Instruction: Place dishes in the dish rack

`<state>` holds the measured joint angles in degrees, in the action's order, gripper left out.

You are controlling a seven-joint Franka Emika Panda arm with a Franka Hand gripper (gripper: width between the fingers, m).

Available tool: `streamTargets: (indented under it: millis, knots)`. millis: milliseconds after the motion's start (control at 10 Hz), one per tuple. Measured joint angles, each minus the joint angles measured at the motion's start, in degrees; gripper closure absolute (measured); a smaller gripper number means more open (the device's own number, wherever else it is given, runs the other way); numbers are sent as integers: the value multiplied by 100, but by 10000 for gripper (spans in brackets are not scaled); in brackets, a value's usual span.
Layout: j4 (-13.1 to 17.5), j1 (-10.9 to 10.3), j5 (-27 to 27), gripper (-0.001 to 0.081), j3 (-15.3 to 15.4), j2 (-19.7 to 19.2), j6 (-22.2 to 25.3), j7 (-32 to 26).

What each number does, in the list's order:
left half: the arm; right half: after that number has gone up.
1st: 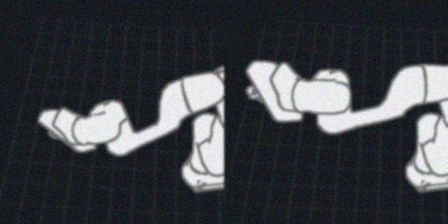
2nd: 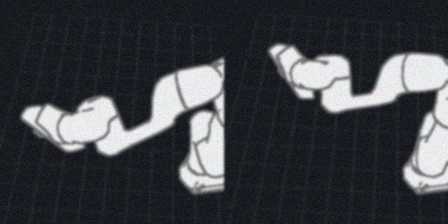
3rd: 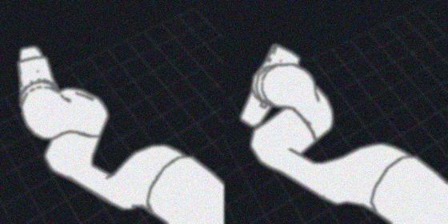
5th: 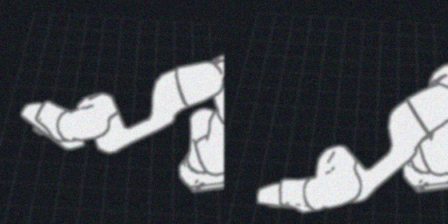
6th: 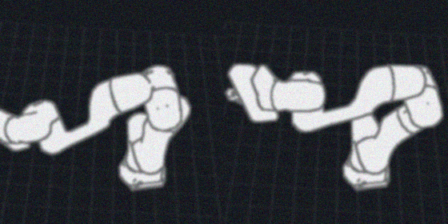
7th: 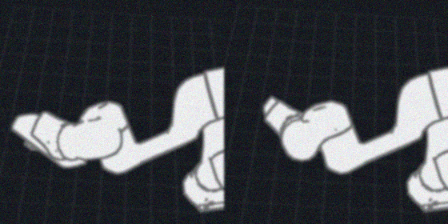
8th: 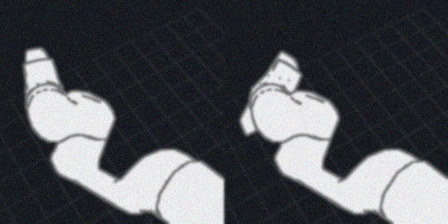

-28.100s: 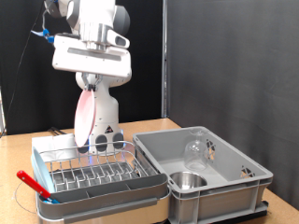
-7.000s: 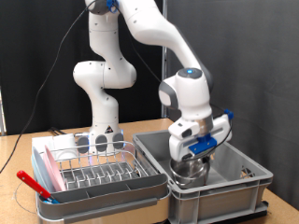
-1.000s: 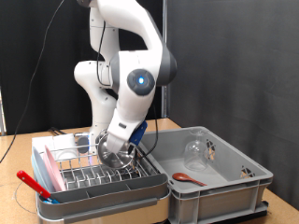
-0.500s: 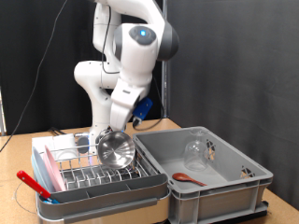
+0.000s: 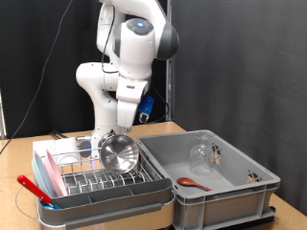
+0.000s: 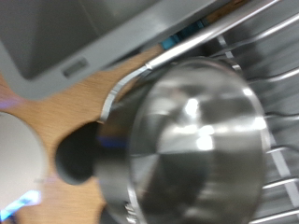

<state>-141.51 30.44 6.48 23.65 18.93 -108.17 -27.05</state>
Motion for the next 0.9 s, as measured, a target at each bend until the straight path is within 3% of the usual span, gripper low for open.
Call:
streamTargets:
  millis: [200,300,500,900]
  knots:
    - [-577,-55,102,-3,-237,627,-700,-978]
    - [-805,-47,88,-3,-339,879,-802,-1238]
    - [-1093,12,28,-3,-437,1165,-866,-1347]
    - [-1557,110,-61,-3,-491,1223,-1582,-1384]
